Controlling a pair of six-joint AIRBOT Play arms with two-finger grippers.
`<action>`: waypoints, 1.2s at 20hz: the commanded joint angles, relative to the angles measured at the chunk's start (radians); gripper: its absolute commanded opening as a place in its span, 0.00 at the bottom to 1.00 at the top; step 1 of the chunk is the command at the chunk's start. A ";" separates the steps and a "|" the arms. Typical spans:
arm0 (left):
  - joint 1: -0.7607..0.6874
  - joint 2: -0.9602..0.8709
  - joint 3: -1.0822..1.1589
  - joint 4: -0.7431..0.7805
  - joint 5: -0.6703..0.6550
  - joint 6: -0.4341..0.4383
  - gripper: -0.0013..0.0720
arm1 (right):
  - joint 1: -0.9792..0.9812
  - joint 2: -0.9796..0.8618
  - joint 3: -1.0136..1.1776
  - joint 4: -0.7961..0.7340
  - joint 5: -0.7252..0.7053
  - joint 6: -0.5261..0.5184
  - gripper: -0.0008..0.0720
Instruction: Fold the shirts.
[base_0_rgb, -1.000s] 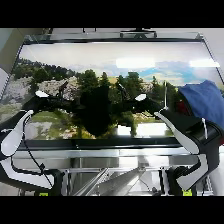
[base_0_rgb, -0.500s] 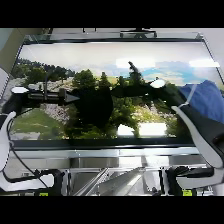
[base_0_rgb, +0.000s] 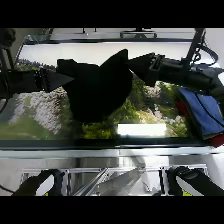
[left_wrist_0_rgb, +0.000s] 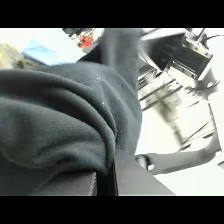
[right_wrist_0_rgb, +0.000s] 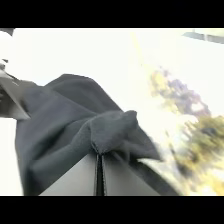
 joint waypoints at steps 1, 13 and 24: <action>-0.082 0.074 -0.002 0.235 0.120 -0.061 0.03 | 0.001 0.027 -0.021 -0.176 0.078 0.149 0.03; -0.065 -0.306 -0.179 0.361 0.327 0.049 1.00 | -0.072 -0.259 -0.261 -0.381 -0.248 0.279 0.03; -0.086 -0.352 -0.566 0.517 0.282 0.017 0.98 | -0.252 -0.359 -0.262 -0.396 -0.084 0.307 0.03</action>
